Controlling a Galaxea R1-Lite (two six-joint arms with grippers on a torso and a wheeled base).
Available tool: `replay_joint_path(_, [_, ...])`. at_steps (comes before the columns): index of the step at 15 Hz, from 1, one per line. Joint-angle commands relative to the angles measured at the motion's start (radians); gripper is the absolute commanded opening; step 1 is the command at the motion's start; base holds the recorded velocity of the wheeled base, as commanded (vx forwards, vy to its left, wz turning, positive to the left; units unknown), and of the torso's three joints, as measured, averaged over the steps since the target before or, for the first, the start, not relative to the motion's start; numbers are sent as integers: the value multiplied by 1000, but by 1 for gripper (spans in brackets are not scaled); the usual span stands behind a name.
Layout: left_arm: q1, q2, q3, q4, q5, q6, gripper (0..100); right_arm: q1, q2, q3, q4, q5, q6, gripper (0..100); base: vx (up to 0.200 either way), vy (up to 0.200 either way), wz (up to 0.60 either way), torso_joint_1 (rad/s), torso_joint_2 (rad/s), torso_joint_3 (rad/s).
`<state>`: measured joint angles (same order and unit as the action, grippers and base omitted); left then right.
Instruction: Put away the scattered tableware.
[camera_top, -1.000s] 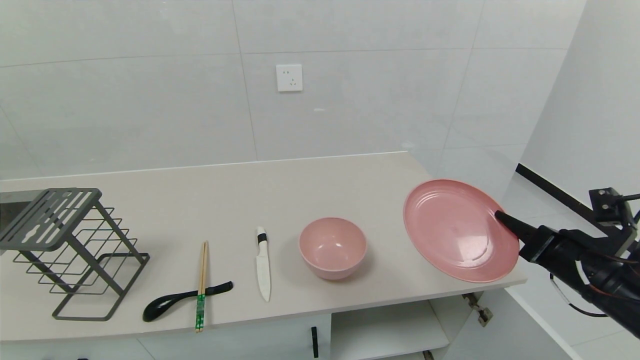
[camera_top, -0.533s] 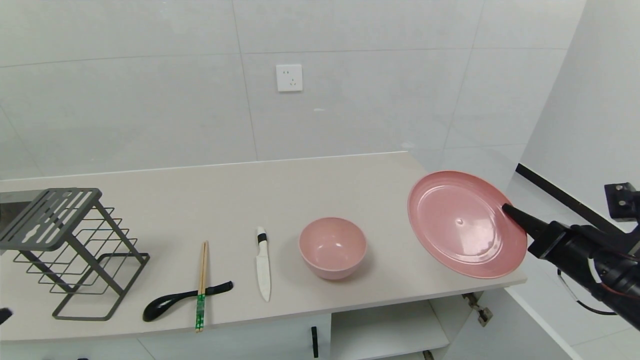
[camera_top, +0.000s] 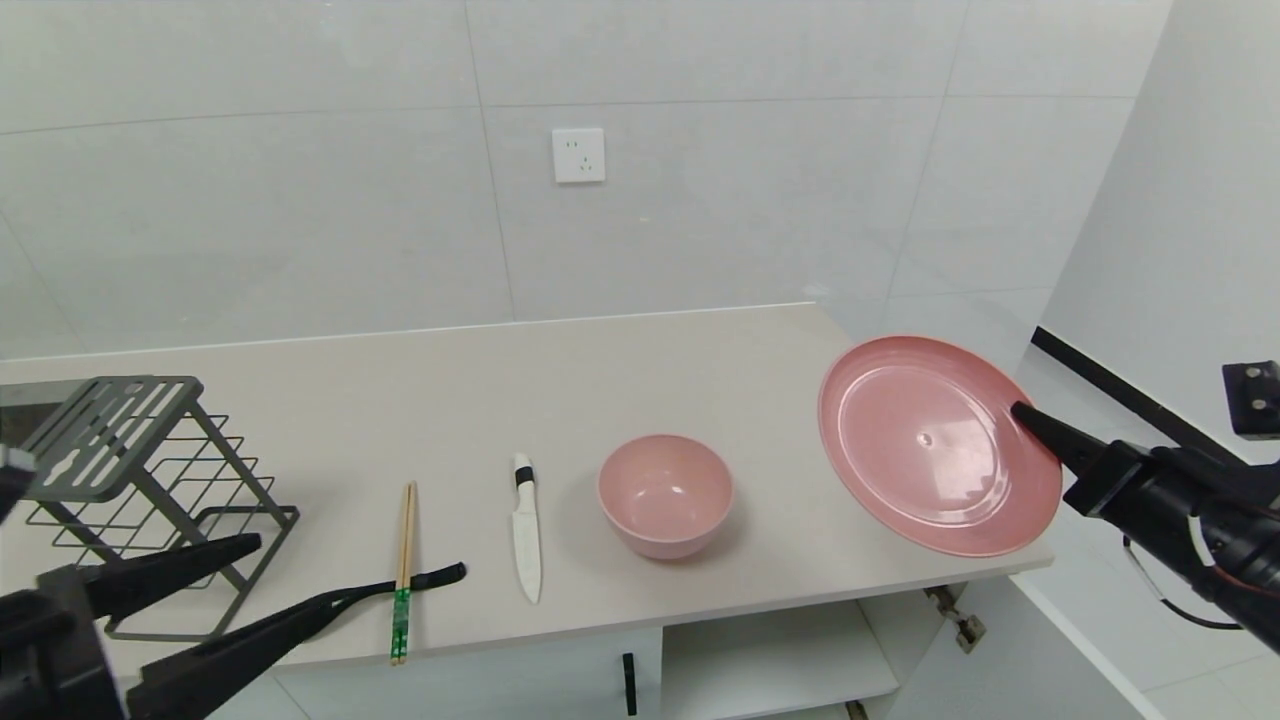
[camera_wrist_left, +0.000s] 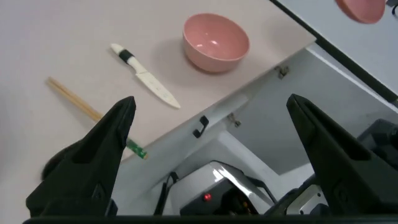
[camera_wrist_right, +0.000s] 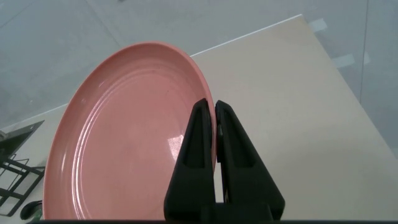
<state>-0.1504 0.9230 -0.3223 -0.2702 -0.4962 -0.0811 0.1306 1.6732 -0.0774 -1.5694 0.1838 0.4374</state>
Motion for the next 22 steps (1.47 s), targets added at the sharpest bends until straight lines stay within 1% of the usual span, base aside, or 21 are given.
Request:
replay_joint_path(1, [-69,286,-1,-132,8,-8,100,0,0,2,-1,0,0,0,0,0,0,0,0,0])
replay_joint_path(2, [-70,321,-6,-156,27,-9,100,1,0,4,-1,0,0,0,0,0,0,0,0,0])
replay_joint_path(3, [-98,369,-14,-153,45,-9,100,1,0,4,-1,0,-2,0,0,0,0,0,0,0])
replay_joint_path(4, [-150,433,-18,-161,50,-17,100,1,0,4,-1,0,-3,0,0,0,0,0,0,0])
replay_joint_path(5, [-186,497,-26,-175,64,-34,100,1,0,4,-1,0,-3,0,0,0,0,0,0,0])
replay_joint_path(6, [-212,531,-35,-182,79,-39,100,1,2,4,-1,0,-5,0,0,0,0,0,0,0])
replay_joint_path(7, [-256,560,-35,-193,88,-55,100,1,7,5,-1,0,-5,0,0,0,0,0,0,0])
replay_joint_path(8, [-273,563,-35,-193,90,-71,100,1,7,5,-1,0,-5,0,0,0,0,0,0,0])
replay_joint_path(9, [-296,580,-55,-198,99,-89,100,1,7,5,-1,0,-5,0,0,0,0,0,0,0])
replay_joint_path(11, [-308,645,-121,-215,131,-97,100,1,7,5,-1,0,-5,0,0,0,0,0,0,0])
replay_joint_path(13, [-360,754,-178,-279,176,-151,100,3,8,5,-1,0,-5,0,0,0,0,0,0,0])
replay_joint_path(14, [-380,790,-193,-308,192,-158,100,3,8,5,-1,0,-5,0,0,0,0,0,0,0])
replay_joint_path(15, [-411,878,-231,-368,232,-160,100,3,8,5,-1,0,-5,0,0,0,0,0,0,0])
replay_joint_path(17, [-423,968,-271,-434,240,-160,100,3,8,7,-1,0,-5,0,0,0,0,0,0,0])
replay_joint_path(19, [-428,1001,-300,-437,242,-163,100,3,10,8,-1,0,-5,0,0,0,0,0,0,0])
replay_joint_path(22, [-409,1016,-330,-437,243,-169,100,7,8,10,-1,0,-5,0,0,0,0,0,0,0])
